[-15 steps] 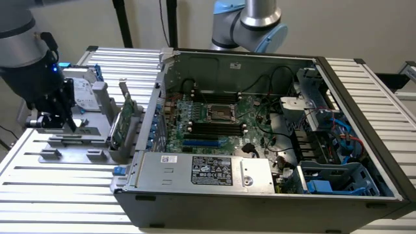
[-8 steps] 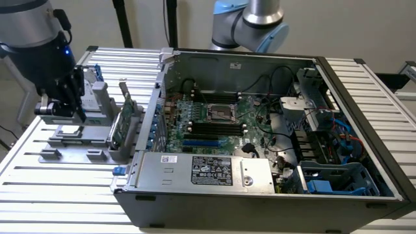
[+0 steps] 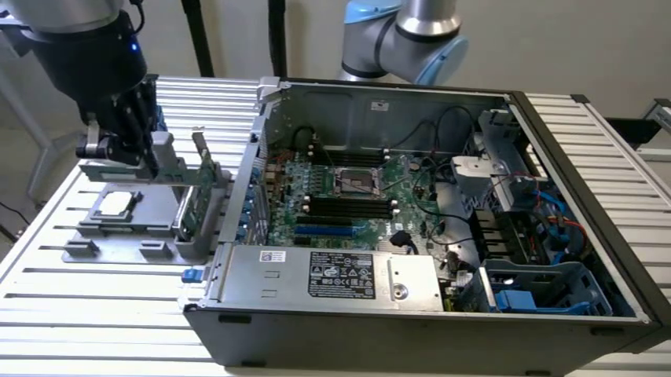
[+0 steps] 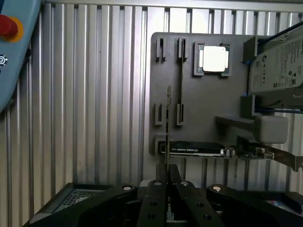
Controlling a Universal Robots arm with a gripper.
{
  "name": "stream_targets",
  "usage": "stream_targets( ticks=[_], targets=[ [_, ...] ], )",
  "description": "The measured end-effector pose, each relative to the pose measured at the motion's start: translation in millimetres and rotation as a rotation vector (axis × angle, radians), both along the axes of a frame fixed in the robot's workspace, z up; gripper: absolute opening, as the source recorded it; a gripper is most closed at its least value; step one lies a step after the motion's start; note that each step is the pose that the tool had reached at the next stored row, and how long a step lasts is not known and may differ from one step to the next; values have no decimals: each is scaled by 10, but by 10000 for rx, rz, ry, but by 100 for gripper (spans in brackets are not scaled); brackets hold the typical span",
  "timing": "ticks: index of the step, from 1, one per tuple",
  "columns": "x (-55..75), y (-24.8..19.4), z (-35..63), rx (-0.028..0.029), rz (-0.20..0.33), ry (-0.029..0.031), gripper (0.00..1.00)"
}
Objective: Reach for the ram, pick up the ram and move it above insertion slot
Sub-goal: 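Pick up the ram and move it above insertion slot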
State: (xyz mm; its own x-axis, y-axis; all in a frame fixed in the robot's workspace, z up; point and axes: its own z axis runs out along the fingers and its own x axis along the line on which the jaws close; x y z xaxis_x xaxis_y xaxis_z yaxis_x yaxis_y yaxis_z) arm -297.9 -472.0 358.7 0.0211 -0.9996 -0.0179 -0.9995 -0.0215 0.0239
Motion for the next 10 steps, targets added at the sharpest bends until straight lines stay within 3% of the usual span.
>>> stream_targets(
  ticks=[7, 10],
  targets=[
    [290, 15, 309, 1, -1, 0, 13],
    [386, 27, 372, 7, -1, -1, 13]
  ],
)
